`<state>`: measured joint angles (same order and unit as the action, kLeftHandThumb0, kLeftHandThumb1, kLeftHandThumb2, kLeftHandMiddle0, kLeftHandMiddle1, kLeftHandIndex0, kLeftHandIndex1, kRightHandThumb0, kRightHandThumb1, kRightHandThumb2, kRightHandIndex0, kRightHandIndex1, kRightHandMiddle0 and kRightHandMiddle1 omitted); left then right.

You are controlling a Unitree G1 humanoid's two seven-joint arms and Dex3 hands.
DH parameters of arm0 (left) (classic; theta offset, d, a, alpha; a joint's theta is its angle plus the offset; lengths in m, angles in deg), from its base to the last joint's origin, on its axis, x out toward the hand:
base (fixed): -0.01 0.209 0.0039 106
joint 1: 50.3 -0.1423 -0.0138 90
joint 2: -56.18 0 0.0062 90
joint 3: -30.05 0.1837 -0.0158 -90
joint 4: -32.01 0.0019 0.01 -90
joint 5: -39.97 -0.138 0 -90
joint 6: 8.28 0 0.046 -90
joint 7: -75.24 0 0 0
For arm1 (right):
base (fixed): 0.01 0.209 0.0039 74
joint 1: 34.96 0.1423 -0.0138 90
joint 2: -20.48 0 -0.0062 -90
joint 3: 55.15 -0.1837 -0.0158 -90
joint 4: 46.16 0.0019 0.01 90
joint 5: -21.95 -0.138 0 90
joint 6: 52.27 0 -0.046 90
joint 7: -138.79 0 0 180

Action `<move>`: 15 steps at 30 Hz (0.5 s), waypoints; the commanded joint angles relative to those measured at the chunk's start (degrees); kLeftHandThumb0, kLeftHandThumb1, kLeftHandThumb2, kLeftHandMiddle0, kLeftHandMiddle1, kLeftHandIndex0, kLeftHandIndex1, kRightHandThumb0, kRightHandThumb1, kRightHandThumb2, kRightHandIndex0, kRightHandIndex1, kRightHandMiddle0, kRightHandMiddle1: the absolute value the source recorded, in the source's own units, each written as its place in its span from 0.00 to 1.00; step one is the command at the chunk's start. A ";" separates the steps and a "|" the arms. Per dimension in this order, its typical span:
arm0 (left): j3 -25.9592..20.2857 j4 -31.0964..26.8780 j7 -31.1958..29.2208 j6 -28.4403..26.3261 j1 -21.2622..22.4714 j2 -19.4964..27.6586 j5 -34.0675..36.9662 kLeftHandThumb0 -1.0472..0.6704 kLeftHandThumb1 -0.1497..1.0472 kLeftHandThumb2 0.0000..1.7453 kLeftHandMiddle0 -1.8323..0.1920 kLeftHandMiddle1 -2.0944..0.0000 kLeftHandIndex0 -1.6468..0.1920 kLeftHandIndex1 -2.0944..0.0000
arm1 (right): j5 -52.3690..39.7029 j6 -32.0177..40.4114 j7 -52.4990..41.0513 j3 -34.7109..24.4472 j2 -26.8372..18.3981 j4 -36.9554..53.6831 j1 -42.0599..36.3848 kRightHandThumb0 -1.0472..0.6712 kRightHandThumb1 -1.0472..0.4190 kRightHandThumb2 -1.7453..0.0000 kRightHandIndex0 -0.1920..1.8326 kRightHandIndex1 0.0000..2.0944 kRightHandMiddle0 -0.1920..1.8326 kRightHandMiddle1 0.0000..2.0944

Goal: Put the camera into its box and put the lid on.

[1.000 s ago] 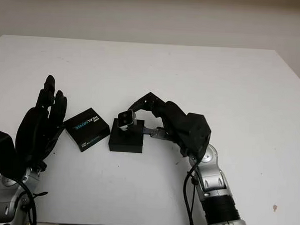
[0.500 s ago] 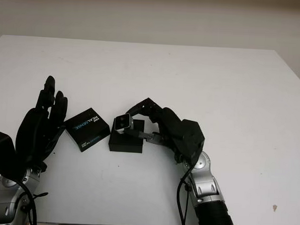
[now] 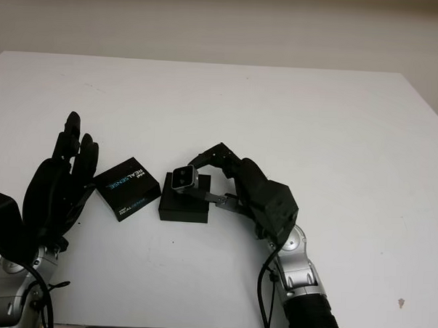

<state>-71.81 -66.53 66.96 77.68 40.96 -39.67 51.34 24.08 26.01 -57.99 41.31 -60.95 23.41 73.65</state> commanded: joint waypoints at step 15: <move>0.13 -0.78 -0.48 0.59 -0.78 0.10 0.09 0.20 1.00 0.25 1.00 1.00 1.00 1.00 | 2.06 -1.95 1.43 1.72 1.71 -1.76 0.82 0.36 0.01 0.97 0.10 0.37 0.28 0.85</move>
<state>-71.80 -66.53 66.84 77.74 40.70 -39.67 51.36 25.89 25.15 -56.92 42.87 -59.51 21.62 73.88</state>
